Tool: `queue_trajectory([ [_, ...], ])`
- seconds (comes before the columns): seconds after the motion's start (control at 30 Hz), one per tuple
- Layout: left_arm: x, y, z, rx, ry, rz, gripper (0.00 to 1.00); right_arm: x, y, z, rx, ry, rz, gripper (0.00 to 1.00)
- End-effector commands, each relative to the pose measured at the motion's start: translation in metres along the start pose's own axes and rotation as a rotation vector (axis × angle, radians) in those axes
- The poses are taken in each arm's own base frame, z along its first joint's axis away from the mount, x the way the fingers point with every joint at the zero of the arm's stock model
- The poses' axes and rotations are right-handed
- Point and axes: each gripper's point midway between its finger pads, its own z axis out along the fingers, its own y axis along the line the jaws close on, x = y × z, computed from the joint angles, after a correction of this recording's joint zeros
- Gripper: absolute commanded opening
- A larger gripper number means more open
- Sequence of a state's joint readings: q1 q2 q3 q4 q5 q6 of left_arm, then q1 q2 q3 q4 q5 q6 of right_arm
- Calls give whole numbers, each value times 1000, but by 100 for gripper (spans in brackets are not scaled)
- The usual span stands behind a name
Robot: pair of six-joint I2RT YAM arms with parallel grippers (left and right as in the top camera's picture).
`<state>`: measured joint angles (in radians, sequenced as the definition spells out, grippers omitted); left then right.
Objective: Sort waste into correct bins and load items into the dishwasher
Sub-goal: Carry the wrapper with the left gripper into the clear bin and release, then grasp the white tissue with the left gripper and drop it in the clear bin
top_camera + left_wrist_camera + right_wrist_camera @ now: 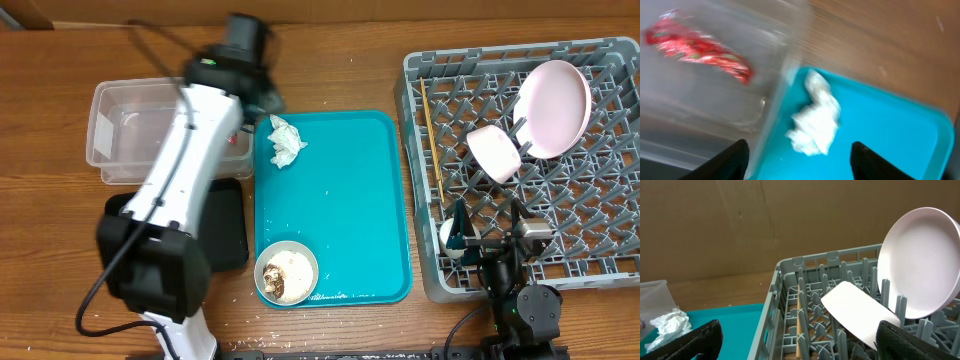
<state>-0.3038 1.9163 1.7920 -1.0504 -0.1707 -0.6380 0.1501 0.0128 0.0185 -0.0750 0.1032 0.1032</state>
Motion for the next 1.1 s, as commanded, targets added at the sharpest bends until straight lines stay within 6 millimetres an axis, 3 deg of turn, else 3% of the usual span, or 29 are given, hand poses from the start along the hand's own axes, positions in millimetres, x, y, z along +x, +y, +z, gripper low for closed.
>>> queue_trajectory([
  [0.0, 16, -22, -1, -107, -69, 315, 73, 1, -1, 0, 1, -6, -4, 100],
  [0.17, 49, -36, 53, -186, 8, 395, 78, 1, -1, 0, 1, -6, -4, 100],
  [0.33, 64, -29, 105, -228, 80, 371, 77, 1, -1, 0, 1, -6, -4, 100],
  [0.43, 67, -30, 121, -233, 87, 382, 74, 1, -1, 0, 1, -6, -4, 100],
  [0.53, 68, -31, 125, -229, 86, 383, 56, 1, -1, 0, 1, -6, -4, 100],
  [0.57, 68, -31, 124, -230, 86, 384, 41, 1, -1, 0, 1, -6, -4, 100],
  [0.6, 68, -31, 124, -232, 90, 384, 19, 1, -1, 0, 1, -6, -4, 100],
  [0.63, 69, -30, 122, -233, 101, 386, 4, 1, -1, 0, 1, -6, -4, 100],
  [0.73, 76, -37, 109, -184, 160, 382, 4, 1, -1, 0, 1, -6, -4, 100],
  [0.8, 73, -44, 87, -140, 180, 373, 4, 1, -1, 0, 1, -6, -4, 100],
  [0.87, 63, -50, 60, -96, 164, 361, 4, 1, -1, 0, 1, -5, -5, 100],
  [0.9, 50, -50, 34, -78, 121, 342, 4, 1, -1, 0, 1, -6, -4, 100],
  [0.97, 32, -42, 2, -74, 55, 289, 4, 1, -1, 0, 1, -6, -4, 100],
  [1.07, 7, -11, -34, -101, -21, 122, 4, 1, -1, 0, 1, -6, -4, 100],
])
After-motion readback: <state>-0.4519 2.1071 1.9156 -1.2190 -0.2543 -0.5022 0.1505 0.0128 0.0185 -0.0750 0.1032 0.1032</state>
